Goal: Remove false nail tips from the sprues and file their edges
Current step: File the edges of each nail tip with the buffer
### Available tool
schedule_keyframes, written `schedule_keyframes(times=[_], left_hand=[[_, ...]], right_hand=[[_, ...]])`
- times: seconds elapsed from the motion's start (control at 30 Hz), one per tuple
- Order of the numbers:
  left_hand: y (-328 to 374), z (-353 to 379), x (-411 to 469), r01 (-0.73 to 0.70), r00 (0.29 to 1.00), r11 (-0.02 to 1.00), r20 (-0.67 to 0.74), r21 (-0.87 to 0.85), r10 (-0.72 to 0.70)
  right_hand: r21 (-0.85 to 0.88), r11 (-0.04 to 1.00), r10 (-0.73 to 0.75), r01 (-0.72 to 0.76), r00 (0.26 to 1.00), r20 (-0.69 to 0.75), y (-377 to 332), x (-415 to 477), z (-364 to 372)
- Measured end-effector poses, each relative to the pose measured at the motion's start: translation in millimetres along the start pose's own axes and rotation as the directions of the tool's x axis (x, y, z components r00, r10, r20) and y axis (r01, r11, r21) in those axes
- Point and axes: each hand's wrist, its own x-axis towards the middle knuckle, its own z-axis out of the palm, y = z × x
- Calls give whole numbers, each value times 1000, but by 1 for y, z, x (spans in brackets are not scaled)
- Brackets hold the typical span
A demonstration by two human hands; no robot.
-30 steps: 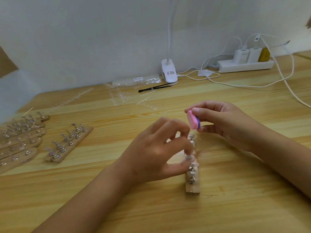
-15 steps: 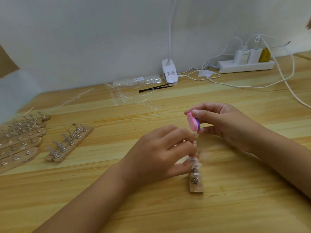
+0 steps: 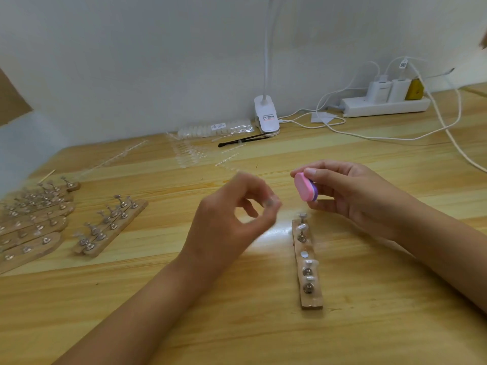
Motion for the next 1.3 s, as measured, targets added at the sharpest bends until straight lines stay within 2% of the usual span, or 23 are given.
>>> schedule_keyframes(times=[0.03, 0.07, 0.1, 0.17, 0.47, 0.93, 1.3], left_hand=[[2, 0, 0, 194, 980, 966, 2, -173, -197], [2, 1, 2, 350, 934, 885, 40, -308, -355], [1, 1, 4, 455, 884, 802, 90, -387, -459], [1, 2, 7, 562, 818, 699, 173, -442, -548], [3, 6, 7, 578, 816, 696, 273, -427, -510], [-2, 7, 6, 613, 790, 659, 305, -436, -532], [1, 7, 7, 656, 749, 532, 370, -536, -550]], right_hand=[[38, 999, 5, -5, 1000, 3, -1, 0, 0], [66, 998, 10, -11, 1000, 9, -2, 0, 0], [84, 996, 13, -14, 1000, 17, -2, 0, -1], [100, 995, 11, -15, 999, 33, -3, 0, -1], [84, 996, 6, -16, 994, 112, -4, -4, 3], [27, 1000, 1, -8, 966, 260, -5, -7, 3], [0, 998, -56, 57, 978, 203, -7, -9, 6]])
